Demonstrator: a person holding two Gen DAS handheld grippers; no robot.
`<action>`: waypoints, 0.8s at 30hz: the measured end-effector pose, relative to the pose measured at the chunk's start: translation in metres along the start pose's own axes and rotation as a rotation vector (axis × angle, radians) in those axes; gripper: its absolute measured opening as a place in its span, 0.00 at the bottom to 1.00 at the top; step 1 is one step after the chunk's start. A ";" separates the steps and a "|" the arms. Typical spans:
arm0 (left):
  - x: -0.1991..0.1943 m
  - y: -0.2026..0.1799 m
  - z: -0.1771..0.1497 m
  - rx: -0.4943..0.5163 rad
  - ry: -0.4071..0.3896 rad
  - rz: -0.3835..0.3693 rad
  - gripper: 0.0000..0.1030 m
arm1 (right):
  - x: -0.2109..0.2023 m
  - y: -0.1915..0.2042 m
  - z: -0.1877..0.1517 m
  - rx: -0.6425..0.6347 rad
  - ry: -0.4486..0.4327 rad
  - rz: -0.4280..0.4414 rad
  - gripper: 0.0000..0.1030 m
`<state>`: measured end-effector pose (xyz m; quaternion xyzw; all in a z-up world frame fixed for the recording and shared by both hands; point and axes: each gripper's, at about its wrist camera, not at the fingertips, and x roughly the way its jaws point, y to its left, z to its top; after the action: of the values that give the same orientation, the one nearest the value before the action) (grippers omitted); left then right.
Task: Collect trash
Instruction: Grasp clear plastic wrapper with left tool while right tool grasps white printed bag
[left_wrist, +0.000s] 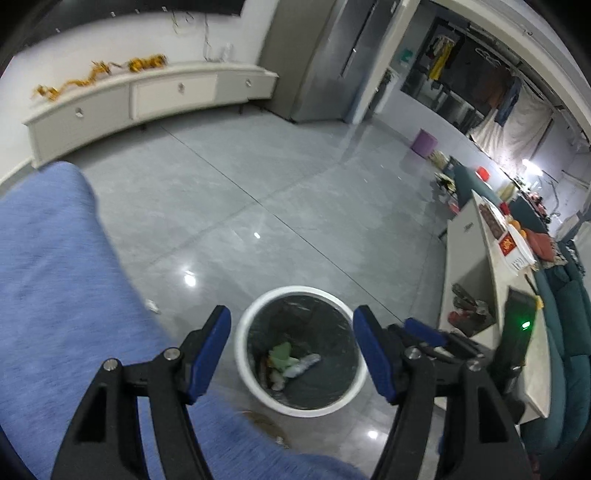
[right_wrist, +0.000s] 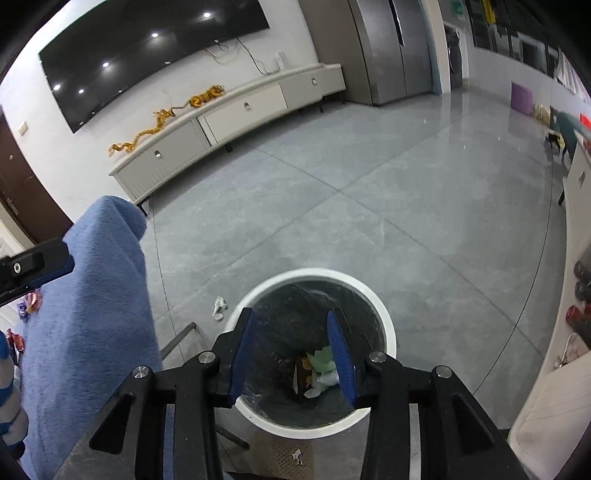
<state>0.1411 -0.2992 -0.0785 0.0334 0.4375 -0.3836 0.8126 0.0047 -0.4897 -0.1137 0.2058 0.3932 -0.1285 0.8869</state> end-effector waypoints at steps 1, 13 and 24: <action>-0.013 0.004 -0.003 0.001 -0.023 0.024 0.65 | -0.006 0.006 0.000 -0.008 -0.012 0.000 0.37; -0.147 0.054 -0.046 -0.077 -0.272 0.210 0.65 | -0.065 0.117 -0.003 -0.169 -0.104 0.089 0.38; -0.264 0.096 -0.088 -0.174 -0.483 0.435 0.66 | -0.132 0.223 0.003 -0.315 -0.253 0.228 0.44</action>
<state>0.0582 -0.0401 0.0347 -0.0355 0.2461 -0.1594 0.9554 0.0065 -0.2857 0.0457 0.0902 0.2685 0.0106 0.9590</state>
